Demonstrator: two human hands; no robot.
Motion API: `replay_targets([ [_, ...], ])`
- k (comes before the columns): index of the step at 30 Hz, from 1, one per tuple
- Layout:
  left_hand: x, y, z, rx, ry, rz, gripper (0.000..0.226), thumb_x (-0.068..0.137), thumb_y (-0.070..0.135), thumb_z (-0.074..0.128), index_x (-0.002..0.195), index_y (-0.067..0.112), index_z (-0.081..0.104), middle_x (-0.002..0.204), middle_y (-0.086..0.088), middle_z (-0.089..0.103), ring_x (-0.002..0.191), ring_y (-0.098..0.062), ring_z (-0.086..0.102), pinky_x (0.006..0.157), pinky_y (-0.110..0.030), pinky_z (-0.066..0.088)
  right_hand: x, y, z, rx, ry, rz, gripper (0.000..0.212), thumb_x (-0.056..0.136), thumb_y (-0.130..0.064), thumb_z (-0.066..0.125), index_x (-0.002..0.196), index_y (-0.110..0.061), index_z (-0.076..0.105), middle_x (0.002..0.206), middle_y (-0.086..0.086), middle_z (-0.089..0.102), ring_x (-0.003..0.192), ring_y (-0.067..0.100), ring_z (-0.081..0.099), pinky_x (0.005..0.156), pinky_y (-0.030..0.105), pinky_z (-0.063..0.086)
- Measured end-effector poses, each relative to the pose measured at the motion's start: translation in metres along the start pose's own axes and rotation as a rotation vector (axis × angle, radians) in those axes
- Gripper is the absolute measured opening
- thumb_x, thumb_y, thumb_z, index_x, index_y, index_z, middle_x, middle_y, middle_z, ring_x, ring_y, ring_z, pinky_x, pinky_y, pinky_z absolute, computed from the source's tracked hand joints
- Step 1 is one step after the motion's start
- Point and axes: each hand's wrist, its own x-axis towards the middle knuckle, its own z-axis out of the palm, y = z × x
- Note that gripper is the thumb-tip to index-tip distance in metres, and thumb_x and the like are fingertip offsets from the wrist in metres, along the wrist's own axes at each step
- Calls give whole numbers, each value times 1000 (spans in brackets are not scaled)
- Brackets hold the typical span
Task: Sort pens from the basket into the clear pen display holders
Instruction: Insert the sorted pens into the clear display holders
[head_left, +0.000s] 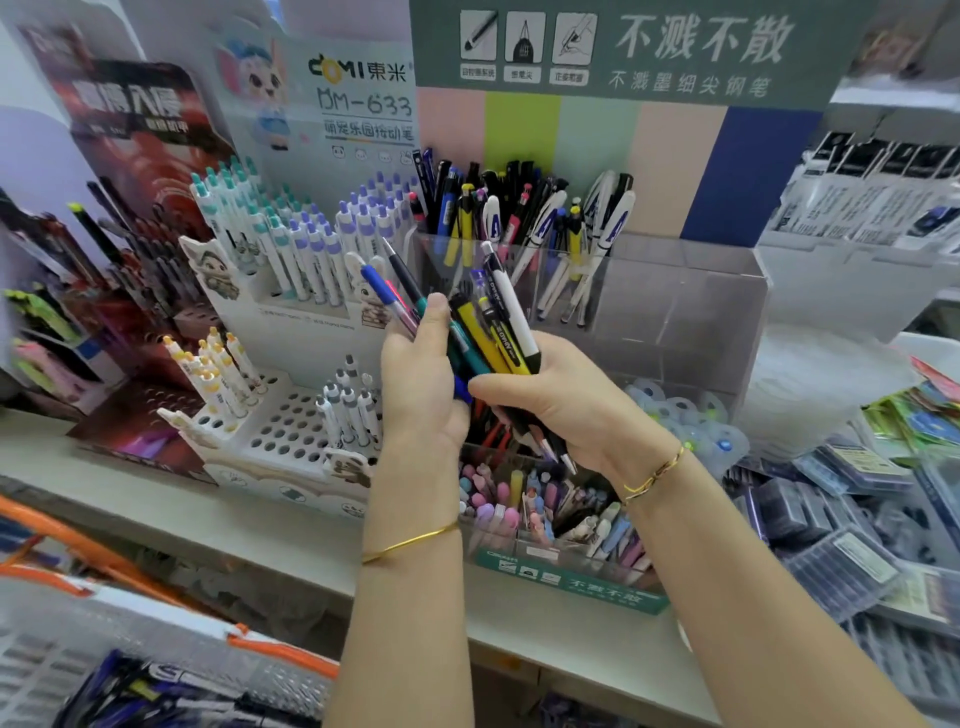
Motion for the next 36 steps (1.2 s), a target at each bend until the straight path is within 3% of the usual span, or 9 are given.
replay_targets([
  [5,3,5,-4,3,-27,13,18,102,24,46,95,8,48,73,-9,69,63,-17,71,55,-31,58,-1,-5,-11,204,-84,52,7,89,2,55,90,-3,50,56,2,50,44,11,46,35,19,33],
  [10,9,7,-12,225,-69,28,18,101,23,49,90,9,53,81,-13,71,80,-26,72,77,-46,60,0,-4,-18,369,-43,109,9,94,-3,50,86,-7,46,66,4,49,42,8,44,34,17,32],
  [13,9,12,-23,273,-208,-72,18,101,22,48,94,7,56,62,-2,65,57,-14,67,59,-32,60,3,-9,-24,439,52,84,3,96,-5,46,95,-7,44,66,3,46,39,6,40,33,17,32],
  [16,7,15,-28,383,-432,-194,17,100,22,46,95,10,57,59,3,55,44,-5,49,42,-17,43,11,-13,-22,511,161,31,8,93,2,49,94,-6,48,61,1,40,37,5,34,34,16,30],
  [23,5,15,-29,564,-683,-335,17,97,20,47,97,11,61,59,2,53,43,-4,42,38,-14,31,23,-17,-14,606,333,-89,9,89,-2,61,80,-3,58,70,9,51,39,6,39,37,18,36],
  [27,7,17,-32,508,-623,-321,19,94,21,50,104,13,65,75,-2,67,52,-6,54,43,-15,43,23,-13,-15,523,488,-134,12,85,2,63,74,-4,60,68,12,58,43,9,47,42,20,42],
  [29,10,20,-35,414,-512,-291,20,95,16,51,106,12,67,86,-6,73,59,-7,62,48,-15,50,22,-12,-17,547,573,-131,5,86,0,64,88,3,61,68,9,60,44,8,52,44,20,46],
  [33,16,23,-36,253,-395,-239,21,95,1,48,106,3,66,77,-7,69,61,-8,62,44,-12,47,19,-6,-18,523,596,-131,27,87,-2,64,109,10,56,66,8,60,45,10,55,48,23,50],
  [36,18,20,-35,227,-355,-190,22,95,-3,47,105,2,65,78,-7,70,58,-8,60,44,-12,46,17,-3,-19,398,583,-134,20,86,0,62,105,7,56,59,7,55,43,11,51,44,23,47],
])
